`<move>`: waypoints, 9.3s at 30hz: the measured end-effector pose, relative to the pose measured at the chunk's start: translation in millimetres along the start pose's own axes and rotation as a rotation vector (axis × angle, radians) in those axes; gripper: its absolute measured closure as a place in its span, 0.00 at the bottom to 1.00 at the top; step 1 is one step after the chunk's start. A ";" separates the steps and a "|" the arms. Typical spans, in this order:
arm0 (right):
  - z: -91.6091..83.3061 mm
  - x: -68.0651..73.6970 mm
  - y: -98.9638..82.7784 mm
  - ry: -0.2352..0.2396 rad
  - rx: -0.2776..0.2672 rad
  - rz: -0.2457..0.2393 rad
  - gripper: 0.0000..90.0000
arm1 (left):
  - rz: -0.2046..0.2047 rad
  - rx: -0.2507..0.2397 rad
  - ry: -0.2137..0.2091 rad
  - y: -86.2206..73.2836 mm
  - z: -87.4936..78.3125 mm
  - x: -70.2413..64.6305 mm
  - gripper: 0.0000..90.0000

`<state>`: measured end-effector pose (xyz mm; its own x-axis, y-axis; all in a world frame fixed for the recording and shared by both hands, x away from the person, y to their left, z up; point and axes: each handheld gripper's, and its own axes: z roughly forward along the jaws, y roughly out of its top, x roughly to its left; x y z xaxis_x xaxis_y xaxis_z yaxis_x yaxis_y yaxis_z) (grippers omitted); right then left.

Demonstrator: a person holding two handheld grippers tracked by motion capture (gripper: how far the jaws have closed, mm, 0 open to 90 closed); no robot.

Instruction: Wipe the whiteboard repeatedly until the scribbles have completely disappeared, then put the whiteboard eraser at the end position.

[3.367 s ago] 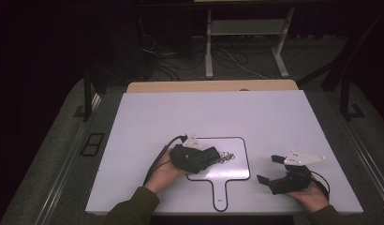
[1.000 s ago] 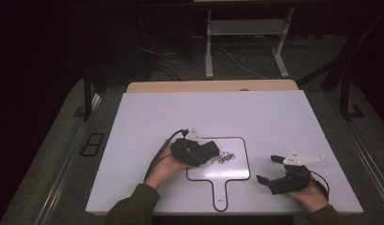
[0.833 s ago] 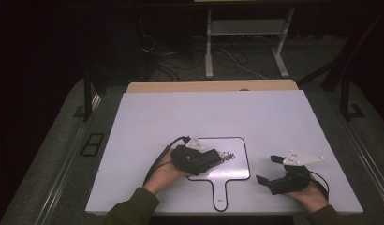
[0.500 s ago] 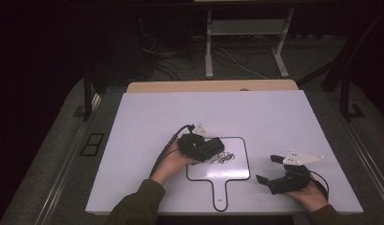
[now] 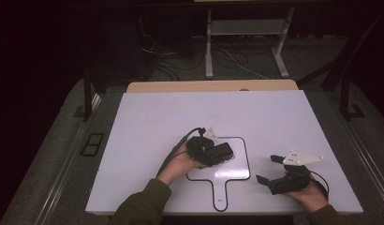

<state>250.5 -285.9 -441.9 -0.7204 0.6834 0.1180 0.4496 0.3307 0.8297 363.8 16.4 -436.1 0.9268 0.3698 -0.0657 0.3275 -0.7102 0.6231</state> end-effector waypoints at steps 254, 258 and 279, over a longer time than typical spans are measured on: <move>-3.2 -2.9 -3.1 0.023 -0.016 0.002 0.03 | -0.165 -0.275 0.052 -10.2 -53.6 63.4 0.14; -2.5 -2.7 -3.0 0.021 -0.016 0.003 0.03 | -0.160 -0.299 0.061 -21.4 -66.9 53.4 0.14; -0.6 -9.8 -5.4 0.029 -0.002 0.022 0.03 | -0.163 -0.371 0.101 -77.6 -98.9 4.2 0.12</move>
<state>254.8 -294.7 -447.2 -0.7252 0.6716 0.1520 0.4649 0.3147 0.8276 324.1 132.3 -407.6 0.8394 0.5297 -0.1218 0.3631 -0.3799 0.8508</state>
